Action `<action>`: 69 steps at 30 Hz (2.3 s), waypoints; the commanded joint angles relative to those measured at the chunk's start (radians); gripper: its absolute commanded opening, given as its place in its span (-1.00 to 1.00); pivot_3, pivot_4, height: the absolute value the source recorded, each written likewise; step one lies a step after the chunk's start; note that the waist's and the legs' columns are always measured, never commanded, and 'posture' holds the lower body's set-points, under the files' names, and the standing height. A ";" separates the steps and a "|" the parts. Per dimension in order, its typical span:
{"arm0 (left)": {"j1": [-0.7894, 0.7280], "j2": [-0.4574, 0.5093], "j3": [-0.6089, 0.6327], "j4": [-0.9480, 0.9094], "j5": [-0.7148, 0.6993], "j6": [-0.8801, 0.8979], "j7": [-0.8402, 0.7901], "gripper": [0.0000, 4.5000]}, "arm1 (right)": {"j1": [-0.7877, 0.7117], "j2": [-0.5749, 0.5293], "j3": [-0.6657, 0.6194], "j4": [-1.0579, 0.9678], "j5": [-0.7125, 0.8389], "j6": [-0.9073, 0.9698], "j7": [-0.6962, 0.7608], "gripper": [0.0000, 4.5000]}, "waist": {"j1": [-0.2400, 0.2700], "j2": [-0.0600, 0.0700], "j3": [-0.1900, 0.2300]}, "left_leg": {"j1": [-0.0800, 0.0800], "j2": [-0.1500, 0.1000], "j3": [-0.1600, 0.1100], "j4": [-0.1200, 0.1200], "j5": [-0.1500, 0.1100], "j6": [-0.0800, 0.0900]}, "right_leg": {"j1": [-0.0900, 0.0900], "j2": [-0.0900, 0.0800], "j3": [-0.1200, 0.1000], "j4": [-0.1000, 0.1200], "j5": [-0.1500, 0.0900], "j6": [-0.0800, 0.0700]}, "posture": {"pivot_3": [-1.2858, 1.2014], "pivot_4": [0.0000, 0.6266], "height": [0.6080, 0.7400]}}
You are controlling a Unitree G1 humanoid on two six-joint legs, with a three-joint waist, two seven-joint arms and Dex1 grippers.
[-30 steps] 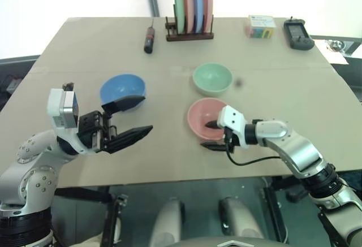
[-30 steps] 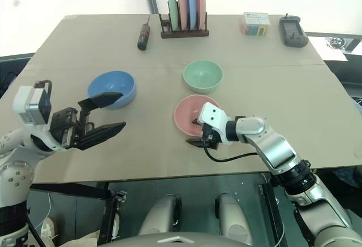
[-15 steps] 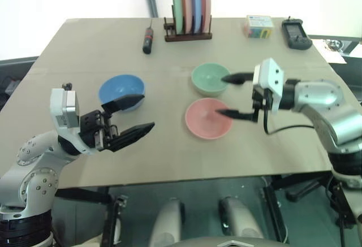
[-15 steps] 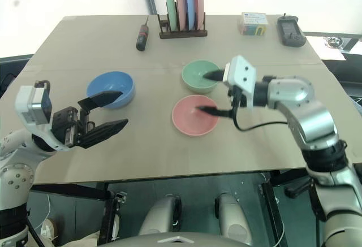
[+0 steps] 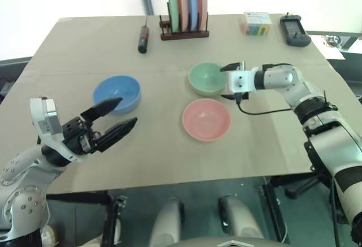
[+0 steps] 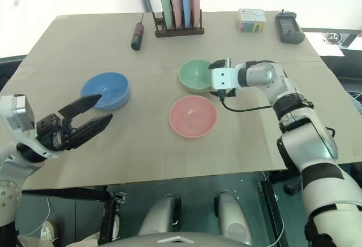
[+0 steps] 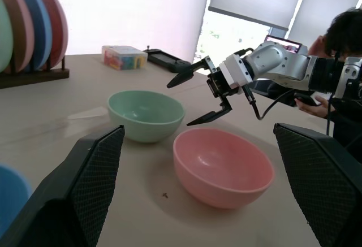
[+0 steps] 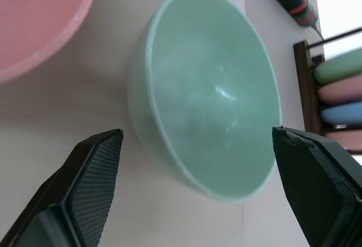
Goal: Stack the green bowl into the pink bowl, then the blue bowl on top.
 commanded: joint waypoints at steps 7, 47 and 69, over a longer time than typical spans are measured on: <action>0.073 -0.001 0.091 -0.115 -0.053 -0.009 0.054 1.00 | -0.069 0.056 0.026 0.132 -0.123 -0.068 -0.083 -0.05 | -0.004 0.001 0.001 | 0.002 0.000 0.000 0.002 0.000 0.000 | 0.000 0.000 0.000 0.004 -0.002 -0.004 | 0.03 -0.52 1.00; -0.068 0.139 -0.167 -0.136 0.544 0.121 0.480 1.00 | 0.485 -0.134 -0.387 -1.407 0.714 1.156 0.333 1.00 | 0.023 0.003 0.002 | 0.000 0.001 -0.002 0.006 0.000 0.000 | 0.001 0.001 -0.002 0.005 -0.003 -0.004 | 0.03 -0.52 1.00; -0.785 0.366 -0.954 0.168 0.964 0.598 0.377 0.19 | 0.623 -0.105 -0.448 -1.550 0.791 1.160 0.097 1.00 | 0.020 -0.001 0.005 | -0.001 0.000 -0.003 0.005 0.000 0.000 | -0.001 0.003 -0.002 0.005 -0.001 0.000 | 0.03 -0.52 1.00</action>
